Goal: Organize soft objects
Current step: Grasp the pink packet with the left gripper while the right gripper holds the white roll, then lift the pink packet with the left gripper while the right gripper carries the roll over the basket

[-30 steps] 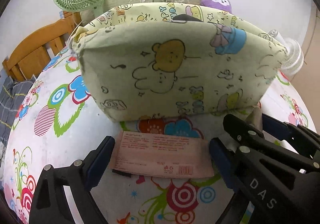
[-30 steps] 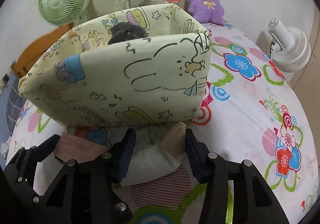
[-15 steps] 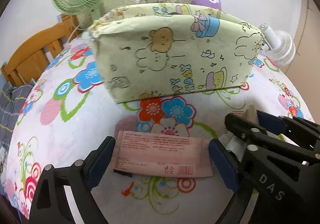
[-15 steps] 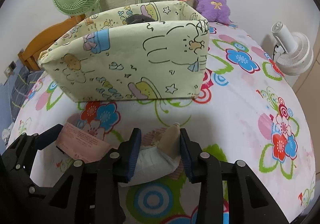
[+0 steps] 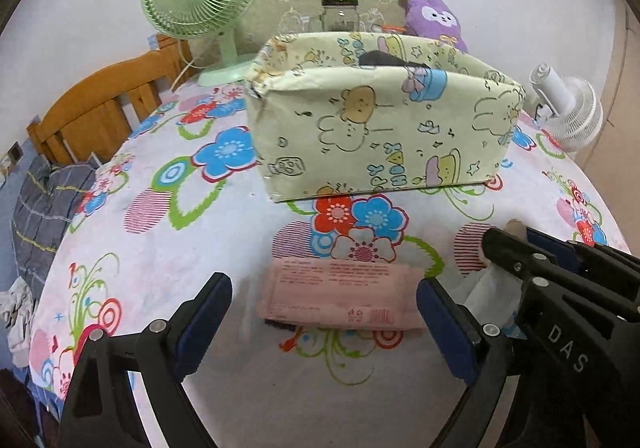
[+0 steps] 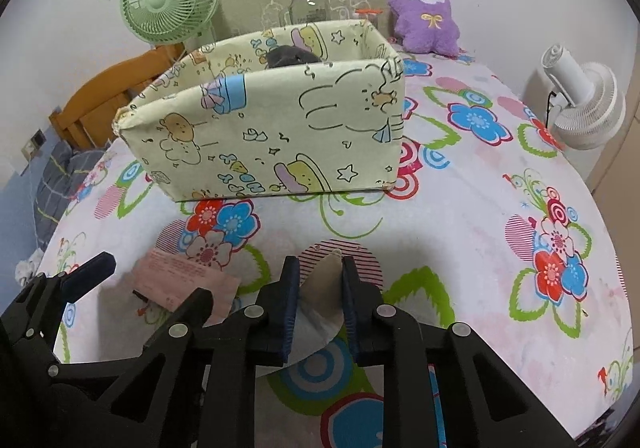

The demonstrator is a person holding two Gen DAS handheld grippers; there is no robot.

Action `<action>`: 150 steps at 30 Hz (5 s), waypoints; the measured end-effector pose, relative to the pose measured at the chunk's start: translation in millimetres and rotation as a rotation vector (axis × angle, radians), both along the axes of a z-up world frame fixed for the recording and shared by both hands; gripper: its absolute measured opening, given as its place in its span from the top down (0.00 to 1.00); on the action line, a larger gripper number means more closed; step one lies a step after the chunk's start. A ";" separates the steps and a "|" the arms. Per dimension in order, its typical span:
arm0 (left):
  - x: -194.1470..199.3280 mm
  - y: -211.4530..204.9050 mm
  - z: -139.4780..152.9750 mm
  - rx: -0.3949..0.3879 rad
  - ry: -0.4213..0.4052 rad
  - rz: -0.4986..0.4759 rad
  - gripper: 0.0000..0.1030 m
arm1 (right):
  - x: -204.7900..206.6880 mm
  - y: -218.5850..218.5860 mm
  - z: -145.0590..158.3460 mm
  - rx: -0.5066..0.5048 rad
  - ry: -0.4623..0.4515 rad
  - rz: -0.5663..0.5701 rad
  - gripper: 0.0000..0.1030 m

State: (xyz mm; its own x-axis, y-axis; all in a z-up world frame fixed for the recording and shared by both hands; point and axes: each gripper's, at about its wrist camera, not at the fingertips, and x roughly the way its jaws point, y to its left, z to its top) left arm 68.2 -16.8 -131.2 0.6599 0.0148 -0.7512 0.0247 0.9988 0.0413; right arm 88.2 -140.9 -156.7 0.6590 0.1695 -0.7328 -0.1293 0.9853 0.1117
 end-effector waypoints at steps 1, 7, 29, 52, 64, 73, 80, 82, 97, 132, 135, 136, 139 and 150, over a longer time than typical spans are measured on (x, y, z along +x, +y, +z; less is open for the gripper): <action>-0.1 1.5 1.3 -0.001 -0.002 0.009 0.08 | -1.1 -0.2 1.5 0.000 -0.006 -0.001 0.78; -5.6 8.9 2.5 -0.039 0.031 0.038 0.08 | -5.4 0.5 8.9 -0.006 -0.031 0.003 0.78; 17.1 -10.1 -16.2 -0.125 0.102 -0.008 0.12 | 11.0 -6.3 2.9 -0.016 -0.010 -0.025 0.78; 23.6 -30.5 -16.4 -0.048 0.038 -0.080 0.45 | 25.1 -16.2 -7.8 0.003 0.015 -0.039 0.78; 5.3 -21.7 -17.0 -0.050 0.034 -0.059 0.50 | 10.6 -4.5 -4.9 0.008 0.004 -0.014 0.77; -3.4 -22.9 -10.8 -0.048 0.017 -0.069 0.63 | -0.6 5.5 1.9 0.005 -0.021 0.002 0.77; -5.9 -19.6 5.4 -0.053 -0.022 -0.067 0.63 | -7.8 7.8 14.1 0.000 -0.059 0.004 0.81; -6.5 -19.4 9.5 -0.053 -0.032 -0.067 0.63 | -10.0 8.2 18.7 0.000 -0.072 0.004 0.81; -6.8 -21.8 27.7 -0.043 -0.073 -0.078 0.63 | -15.7 4.7 39.4 0.001 -0.136 -0.010 0.85; -8.1 -21.8 118.3 -0.061 -0.243 -0.103 0.63 | -28.9 3.0 131.3 0.006 -0.316 -0.038 0.85; -4.8 -21.4 121.7 -0.061 -0.250 -0.105 0.63 | -26.8 3.7 135.5 0.006 -0.324 -0.041 0.85; -3.6 -21.1 122.7 -0.061 -0.253 -0.105 0.63 | -26.0 3.9 136.8 0.007 -0.326 -0.041 0.85; 0.9 -19.7 123.9 -0.064 -0.256 -0.102 0.63 | -21.5 5.3 140.1 0.005 -0.337 -0.040 0.85; 26.7 -13.5 123.7 -0.062 -0.256 -0.079 0.63 | 5.6 11.1 141.7 0.007 -0.347 -0.023 0.85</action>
